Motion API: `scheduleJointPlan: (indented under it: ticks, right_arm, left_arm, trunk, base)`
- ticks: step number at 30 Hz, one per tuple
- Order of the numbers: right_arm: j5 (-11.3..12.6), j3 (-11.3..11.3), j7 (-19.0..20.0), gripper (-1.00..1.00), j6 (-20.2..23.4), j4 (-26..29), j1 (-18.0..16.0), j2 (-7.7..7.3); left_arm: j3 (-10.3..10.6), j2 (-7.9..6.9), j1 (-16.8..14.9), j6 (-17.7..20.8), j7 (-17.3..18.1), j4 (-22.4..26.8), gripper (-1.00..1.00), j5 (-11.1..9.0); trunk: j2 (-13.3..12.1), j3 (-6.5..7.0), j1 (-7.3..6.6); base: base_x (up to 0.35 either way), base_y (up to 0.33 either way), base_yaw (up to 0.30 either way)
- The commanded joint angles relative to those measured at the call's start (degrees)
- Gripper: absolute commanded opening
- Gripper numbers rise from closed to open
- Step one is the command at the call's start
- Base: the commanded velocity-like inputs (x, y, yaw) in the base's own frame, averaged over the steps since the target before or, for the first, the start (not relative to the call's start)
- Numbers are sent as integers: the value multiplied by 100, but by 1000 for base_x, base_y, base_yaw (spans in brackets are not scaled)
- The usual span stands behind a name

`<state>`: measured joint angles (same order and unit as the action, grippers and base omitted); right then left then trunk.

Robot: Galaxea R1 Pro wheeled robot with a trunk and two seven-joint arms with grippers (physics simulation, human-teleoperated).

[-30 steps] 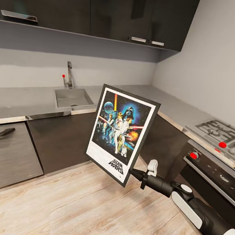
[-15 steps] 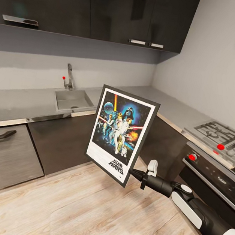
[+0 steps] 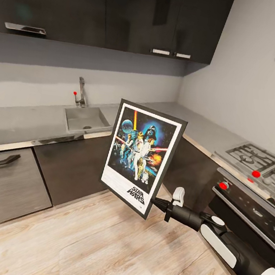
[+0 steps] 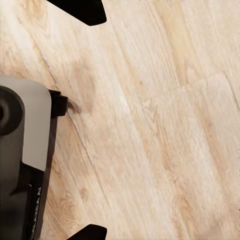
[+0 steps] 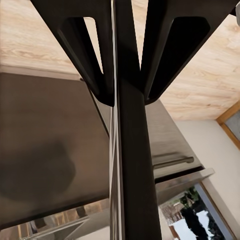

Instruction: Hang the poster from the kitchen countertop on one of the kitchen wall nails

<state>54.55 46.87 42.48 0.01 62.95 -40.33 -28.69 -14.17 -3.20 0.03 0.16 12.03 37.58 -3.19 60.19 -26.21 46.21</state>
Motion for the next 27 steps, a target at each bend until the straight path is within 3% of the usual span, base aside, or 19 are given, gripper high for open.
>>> scheduleJointPlan:
  ticks: [1,27]
  right_arm:
    - [65,24,14,-100,8,-2,-10,-5]
    - [73,24,27,-100,8,-2,-10,-5]
  left_arm:
    - [-15,1,0,2,36,4,100,-33]
    - [-15,2,0,2,36,4,100,-33]
  trunk:
    - [-38,13,-22]
    - [-1081,480,-593]
  base:
    - [0,0,0]
    - [0,0,0]
